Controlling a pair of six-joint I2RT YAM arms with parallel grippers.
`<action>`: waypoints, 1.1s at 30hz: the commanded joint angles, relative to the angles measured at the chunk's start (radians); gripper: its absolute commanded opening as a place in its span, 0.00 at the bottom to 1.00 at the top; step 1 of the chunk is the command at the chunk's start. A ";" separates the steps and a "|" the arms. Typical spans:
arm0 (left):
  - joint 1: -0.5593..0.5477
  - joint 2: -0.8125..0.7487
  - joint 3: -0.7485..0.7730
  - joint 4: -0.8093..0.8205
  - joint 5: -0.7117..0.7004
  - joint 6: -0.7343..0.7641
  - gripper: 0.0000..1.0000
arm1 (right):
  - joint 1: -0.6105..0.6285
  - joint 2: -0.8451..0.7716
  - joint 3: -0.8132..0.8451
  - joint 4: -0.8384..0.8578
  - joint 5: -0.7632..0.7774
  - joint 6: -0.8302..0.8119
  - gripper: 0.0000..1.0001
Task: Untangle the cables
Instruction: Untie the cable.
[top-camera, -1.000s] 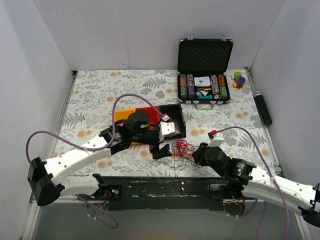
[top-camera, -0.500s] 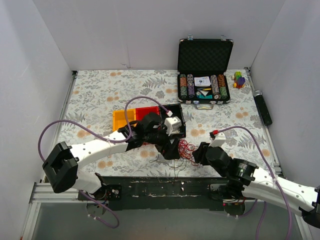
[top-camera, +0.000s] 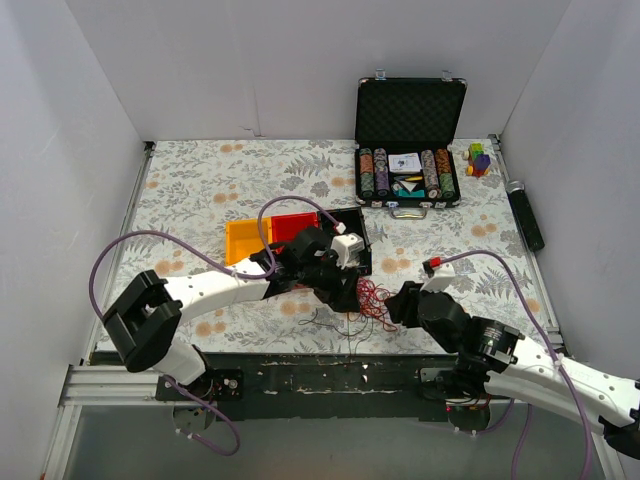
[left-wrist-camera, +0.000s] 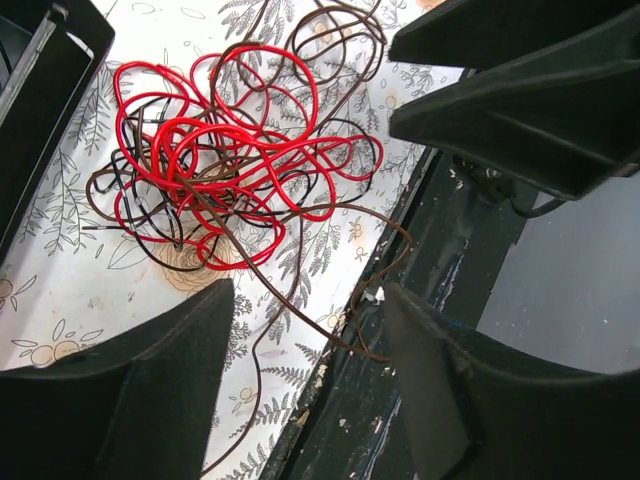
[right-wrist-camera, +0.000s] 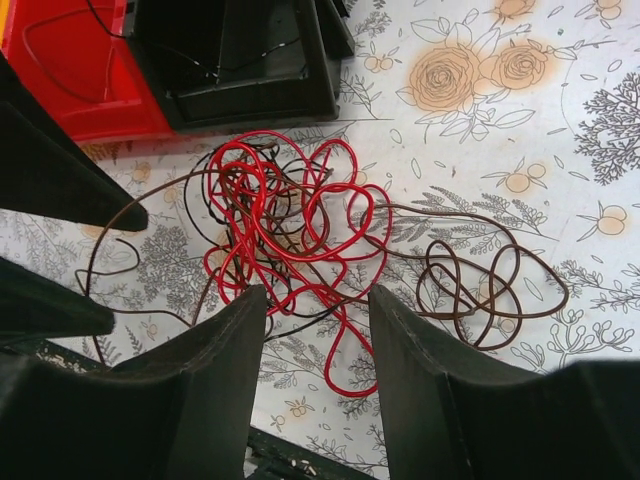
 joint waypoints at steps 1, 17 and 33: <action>0.005 0.002 0.002 0.026 -0.010 -0.001 0.51 | 0.008 0.005 0.073 0.043 0.015 -0.035 0.54; -0.001 -0.112 0.067 -0.029 0.074 0.191 0.00 | 0.008 0.060 0.135 0.188 -0.270 -0.354 0.67; -0.001 -0.090 0.135 -0.095 0.226 0.269 0.00 | 0.018 0.242 0.133 0.369 -0.197 -0.397 0.54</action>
